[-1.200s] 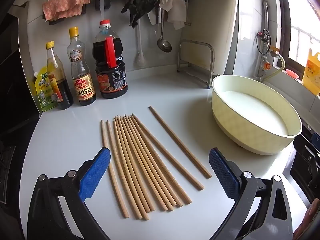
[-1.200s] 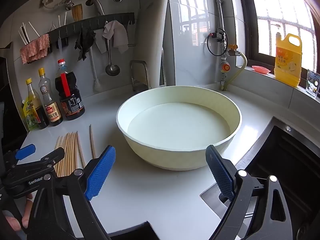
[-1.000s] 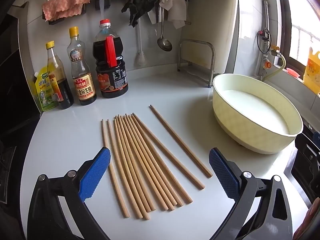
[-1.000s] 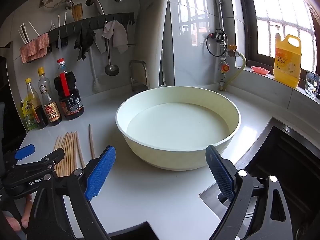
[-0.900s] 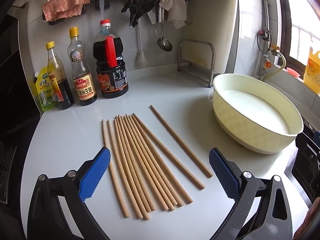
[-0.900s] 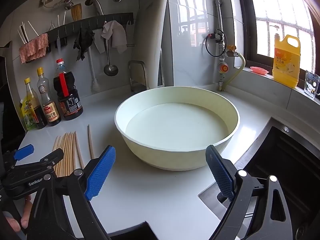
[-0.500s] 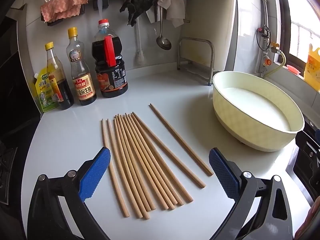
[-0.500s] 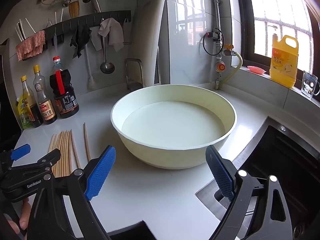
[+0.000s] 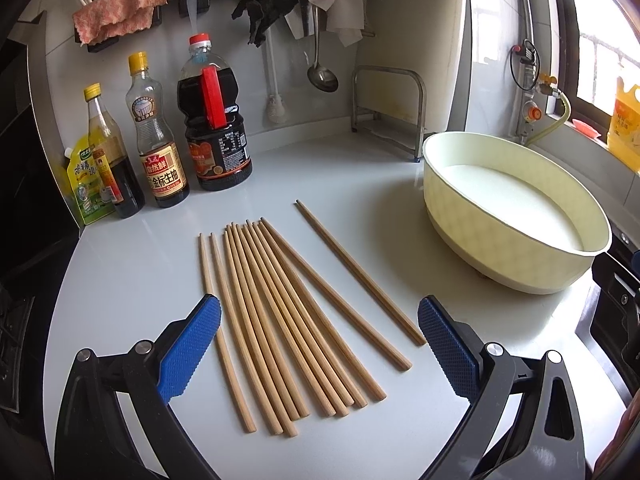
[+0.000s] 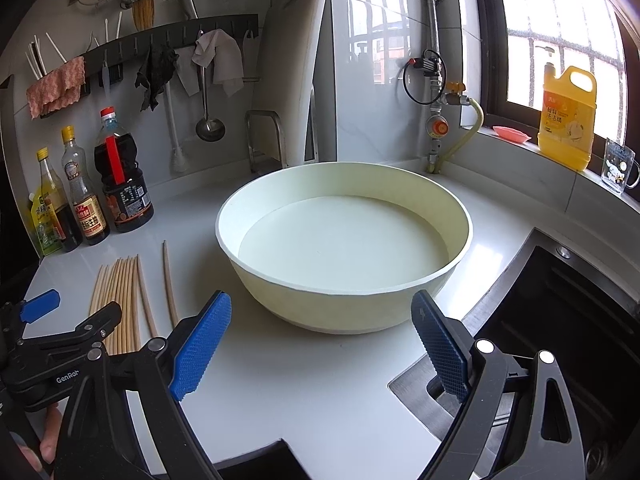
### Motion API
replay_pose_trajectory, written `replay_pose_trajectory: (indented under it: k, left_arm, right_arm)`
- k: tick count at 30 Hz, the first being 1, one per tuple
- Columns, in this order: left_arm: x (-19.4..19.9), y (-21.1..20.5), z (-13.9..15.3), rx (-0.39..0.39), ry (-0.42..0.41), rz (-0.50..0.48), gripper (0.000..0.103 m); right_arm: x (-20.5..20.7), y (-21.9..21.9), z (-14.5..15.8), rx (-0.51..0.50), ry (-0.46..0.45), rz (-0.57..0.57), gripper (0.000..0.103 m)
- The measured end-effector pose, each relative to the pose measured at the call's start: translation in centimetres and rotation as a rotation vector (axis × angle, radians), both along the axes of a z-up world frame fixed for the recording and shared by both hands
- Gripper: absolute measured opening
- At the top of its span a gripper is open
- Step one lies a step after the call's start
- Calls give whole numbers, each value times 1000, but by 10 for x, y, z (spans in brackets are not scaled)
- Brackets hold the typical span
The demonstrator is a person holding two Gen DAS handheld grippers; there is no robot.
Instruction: Organize utensils
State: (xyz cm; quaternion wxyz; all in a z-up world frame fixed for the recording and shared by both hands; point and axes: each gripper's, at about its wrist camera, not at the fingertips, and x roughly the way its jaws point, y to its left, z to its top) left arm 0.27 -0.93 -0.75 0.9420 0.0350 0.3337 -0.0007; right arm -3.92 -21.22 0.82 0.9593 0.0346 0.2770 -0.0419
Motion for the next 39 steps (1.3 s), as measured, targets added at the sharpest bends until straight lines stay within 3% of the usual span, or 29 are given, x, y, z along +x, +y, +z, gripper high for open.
replay_pose_trajectory:
  k: [39]
  left_arm:
    - [-8,-3,5,-12,-15,-24,97]
  right_arm:
    - [8,0,-9,-28,36,-4,87]
